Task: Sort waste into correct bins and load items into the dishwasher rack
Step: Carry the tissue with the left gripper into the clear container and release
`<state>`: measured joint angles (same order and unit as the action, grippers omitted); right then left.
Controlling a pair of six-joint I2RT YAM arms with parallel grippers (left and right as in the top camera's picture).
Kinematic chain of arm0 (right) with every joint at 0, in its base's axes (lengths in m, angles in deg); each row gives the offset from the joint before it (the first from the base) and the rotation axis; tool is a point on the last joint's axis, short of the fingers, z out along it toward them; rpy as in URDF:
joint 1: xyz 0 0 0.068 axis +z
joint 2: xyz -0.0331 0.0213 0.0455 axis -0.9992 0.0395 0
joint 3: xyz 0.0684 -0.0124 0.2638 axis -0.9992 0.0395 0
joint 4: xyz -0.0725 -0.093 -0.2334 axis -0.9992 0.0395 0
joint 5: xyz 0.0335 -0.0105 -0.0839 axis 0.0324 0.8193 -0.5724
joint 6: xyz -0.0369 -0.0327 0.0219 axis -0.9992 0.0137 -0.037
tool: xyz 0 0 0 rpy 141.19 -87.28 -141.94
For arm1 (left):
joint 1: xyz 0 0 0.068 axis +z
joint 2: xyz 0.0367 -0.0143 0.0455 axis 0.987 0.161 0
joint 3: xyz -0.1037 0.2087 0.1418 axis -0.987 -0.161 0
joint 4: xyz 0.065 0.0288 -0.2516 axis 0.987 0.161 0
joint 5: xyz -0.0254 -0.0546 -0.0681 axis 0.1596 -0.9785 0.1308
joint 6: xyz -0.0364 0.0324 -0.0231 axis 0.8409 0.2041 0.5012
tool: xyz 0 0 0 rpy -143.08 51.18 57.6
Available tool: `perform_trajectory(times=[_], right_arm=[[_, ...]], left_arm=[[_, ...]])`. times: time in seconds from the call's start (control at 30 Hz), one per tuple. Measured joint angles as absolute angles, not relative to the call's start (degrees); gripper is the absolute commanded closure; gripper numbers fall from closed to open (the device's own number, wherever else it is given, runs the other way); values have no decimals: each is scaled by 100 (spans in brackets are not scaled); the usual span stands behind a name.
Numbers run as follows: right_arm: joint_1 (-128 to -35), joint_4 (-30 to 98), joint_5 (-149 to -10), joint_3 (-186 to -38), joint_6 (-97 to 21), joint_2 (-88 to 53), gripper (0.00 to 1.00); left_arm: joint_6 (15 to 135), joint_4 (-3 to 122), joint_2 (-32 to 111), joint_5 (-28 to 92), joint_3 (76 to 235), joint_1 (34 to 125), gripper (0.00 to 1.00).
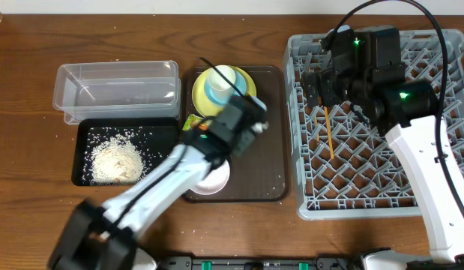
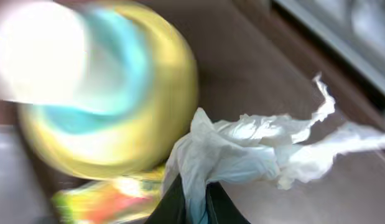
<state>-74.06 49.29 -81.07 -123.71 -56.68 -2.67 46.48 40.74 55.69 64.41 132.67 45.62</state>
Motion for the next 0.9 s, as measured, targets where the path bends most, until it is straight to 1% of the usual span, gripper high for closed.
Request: perform_trajectory(times=[0.17, 0.23, 0.37, 0.47, 0.5, 0.67, 0.7, 0.73, 0.77, 0.8, 0.87, 0.9], right_arm=[[-7406, 4927, -8104, -12371, -5668, -267, 1], [-7406, 4927, -8104, -12371, -5668, -267, 1], [-7406, 4927, -8104, -12371, -5668, -267, 1], [-7406, 4929, -8104, -12371, -5668, -267, 1], [-7406, 4929, -8104, -12371, -5668, -267, 1], [-7406, 4929, -8104, -12371, -5668, -267, 1], [-7406, 4927, -8104, -12371, -5668, -267, 1], [-7406, 4929, -8104, -12371, -5668, -267, 1], [-7406, 4929, -8104, -12371, -5668, -267, 1], [-7406, 4927, -8104, -12371, -5668, -267, 1], [-7406, 4929, -8104, -12371, -5668, -267, 1], [-7406, 4927, -8104, -12371, -5666, -267, 1]], left_arm=[[4914, 3737, 4992, 6690, 13283, 5400, 90], [5170, 3582, 4946, 6773, 13289, 5896, 89], [5708, 3313, 5070, 6863, 13289, 6809, 83], [6046, 3099, 5258, 6823, 13289, 7378, 83], [6134, 3058, 5328, 6771, 13289, 7542, 79], [6350, 2848, 5757, 6401, 13289, 8154, 77], [6368, 2813, 5837, 6340, 13289, 8219, 74], [6392, 2780, 5923, 6277, 13289, 8276, 68], [6396, 2774, 5984, 6235, 13289, 8307, 51], [6422, 2778, 6028, 6207, 13289, 8331, 42], [6438, 2778, 6076, 6128, 13289, 8348, 34], [6464, 2776, 6076, 6104, 13289, 8348, 32]])
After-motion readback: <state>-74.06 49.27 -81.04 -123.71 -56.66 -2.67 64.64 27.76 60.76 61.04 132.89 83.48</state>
